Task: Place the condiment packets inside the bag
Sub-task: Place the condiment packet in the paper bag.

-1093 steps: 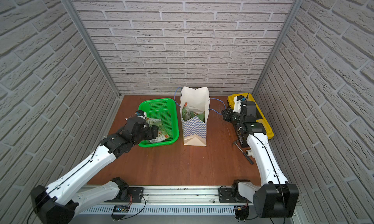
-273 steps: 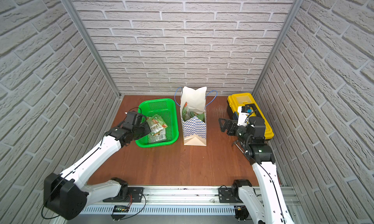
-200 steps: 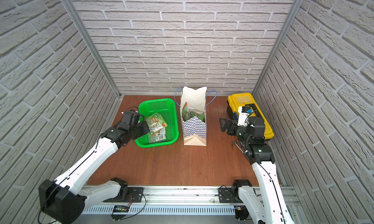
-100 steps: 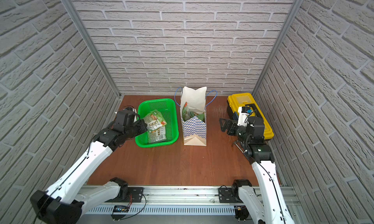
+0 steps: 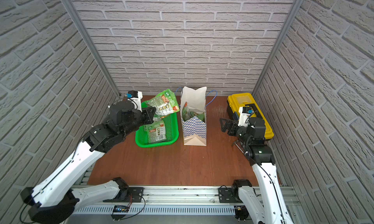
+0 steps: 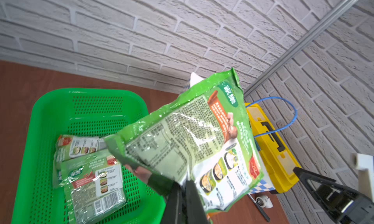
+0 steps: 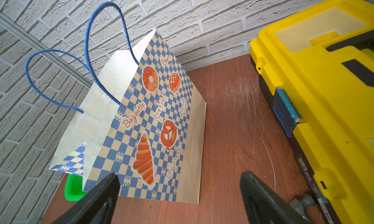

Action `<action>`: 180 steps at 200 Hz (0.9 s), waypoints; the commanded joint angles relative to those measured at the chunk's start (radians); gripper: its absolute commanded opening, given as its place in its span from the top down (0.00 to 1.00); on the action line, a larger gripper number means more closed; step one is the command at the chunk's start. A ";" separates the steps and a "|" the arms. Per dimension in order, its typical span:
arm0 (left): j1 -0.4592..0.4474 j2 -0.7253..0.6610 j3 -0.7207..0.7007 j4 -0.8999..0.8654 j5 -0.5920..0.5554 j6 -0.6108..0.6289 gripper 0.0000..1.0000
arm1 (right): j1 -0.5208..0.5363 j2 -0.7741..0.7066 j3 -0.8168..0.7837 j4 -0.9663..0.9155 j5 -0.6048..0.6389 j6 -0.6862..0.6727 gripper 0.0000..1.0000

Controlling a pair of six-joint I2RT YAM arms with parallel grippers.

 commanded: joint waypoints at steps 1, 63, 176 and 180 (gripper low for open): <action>-0.069 0.081 0.109 0.071 -0.112 0.097 1.00 | -0.005 -0.018 -0.006 0.027 0.000 -0.014 0.04; -0.142 0.372 0.416 -0.011 -0.203 0.221 1.00 | -0.005 -0.021 -0.004 0.026 -0.006 -0.012 0.04; -0.211 0.850 0.950 -0.406 -0.373 0.295 0.52 | -0.004 -0.031 0.000 0.020 -0.015 -0.014 0.03; -0.216 0.847 0.951 -0.403 -0.366 0.297 0.47 | -0.004 -0.031 0.000 0.020 -0.015 -0.014 0.03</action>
